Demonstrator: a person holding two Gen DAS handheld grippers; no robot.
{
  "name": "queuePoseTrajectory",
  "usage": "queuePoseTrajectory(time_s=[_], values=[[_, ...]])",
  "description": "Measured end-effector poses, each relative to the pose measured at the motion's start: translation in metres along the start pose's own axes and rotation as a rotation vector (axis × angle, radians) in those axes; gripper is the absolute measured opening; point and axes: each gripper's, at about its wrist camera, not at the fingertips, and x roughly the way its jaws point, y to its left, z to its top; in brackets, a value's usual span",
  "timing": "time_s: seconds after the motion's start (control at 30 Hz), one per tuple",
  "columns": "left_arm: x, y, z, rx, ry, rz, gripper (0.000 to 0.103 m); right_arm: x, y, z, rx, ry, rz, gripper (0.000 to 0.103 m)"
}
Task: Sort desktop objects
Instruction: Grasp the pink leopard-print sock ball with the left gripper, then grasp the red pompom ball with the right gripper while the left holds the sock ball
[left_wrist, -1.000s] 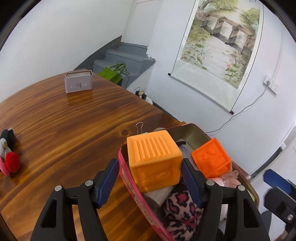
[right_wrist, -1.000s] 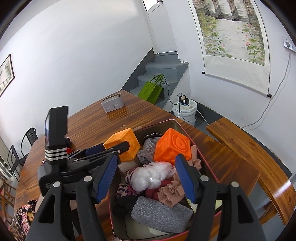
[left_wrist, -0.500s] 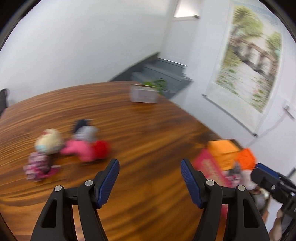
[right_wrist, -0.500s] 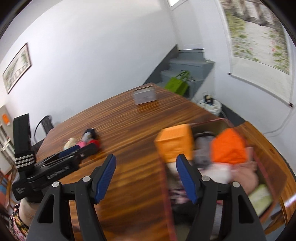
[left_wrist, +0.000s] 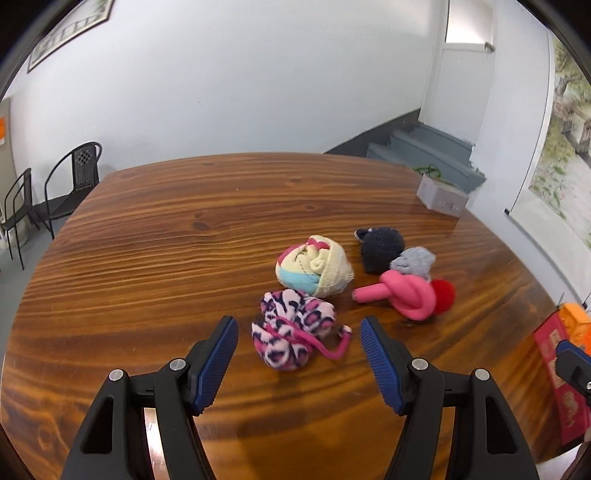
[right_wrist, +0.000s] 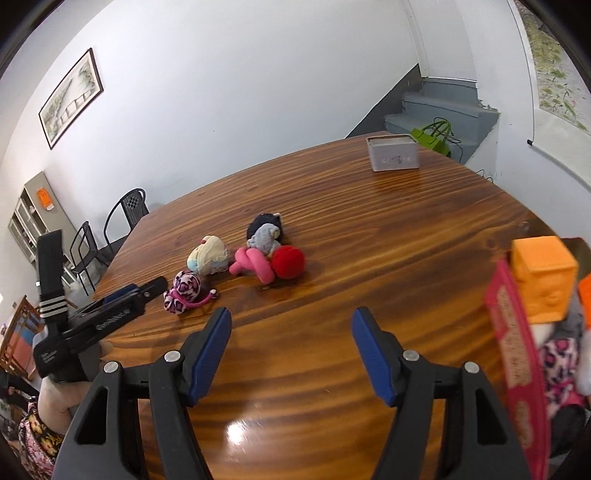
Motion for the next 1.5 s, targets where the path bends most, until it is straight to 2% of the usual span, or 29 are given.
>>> queuePoseTrajectory(time_s=[0.13, 0.27, 0.4, 0.43, 0.47, 0.6, 0.87, 1.07, 1.23, 1.3, 1.5], values=[[0.023, 0.002, 0.002, 0.000, 0.037, -0.007, 0.070, 0.018, 0.003, 0.000, 0.008, -0.009, -0.008, 0.072], [0.042, 0.001, 0.001, -0.001, 0.067, -0.008, 0.070, 0.035, -0.002, -0.007, 0.019, 0.035, -0.019, 0.072], [0.055, -0.001, 0.000, 0.001, 0.096, -0.006, 0.069, 0.035, -0.005, -0.007, 0.027, 0.036, -0.017, 0.072], [0.057, -0.001, 0.000, -0.001, 0.105, -0.007, 0.061, 0.033, -0.006, -0.007, 0.025, 0.029, -0.019, 0.072], [0.058, -0.001, 0.001, -0.005, 0.110, -0.009, 0.060, 0.032, -0.007, -0.007, 0.027, 0.026, -0.019, 0.072], [0.047, 0.004, -0.002, -0.029, 0.089, -0.010, 0.056, 0.035, -0.011, -0.008, 0.048, 0.043, -0.006, 0.072], [0.006, 0.015, -0.016, -0.078, 0.033, -0.018, 0.055, 0.037, -0.019, -0.008, 0.072, 0.044, -0.004, 0.072], [-0.031, 0.021, -0.039, -0.090, 0.017, -0.026, 0.055, 0.043, -0.024, -0.009, 0.084, 0.041, -0.013, 0.072], [-0.057, 0.023, -0.058, -0.057, -0.014, 0.021, 0.056, 0.047, -0.032, -0.009, 0.111, 0.052, 0.001, 0.072], [-0.070, 0.027, -0.062, -0.053, -0.042, 0.038, 0.056, 0.051, -0.033, -0.008, 0.119, 0.064, -0.007, 0.072], [-0.083, 0.045, -0.067, -0.107, -0.052, -0.006, 0.056, 0.063, -0.017, 0.017, 0.038, 0.077, -0.089, 0.072]])
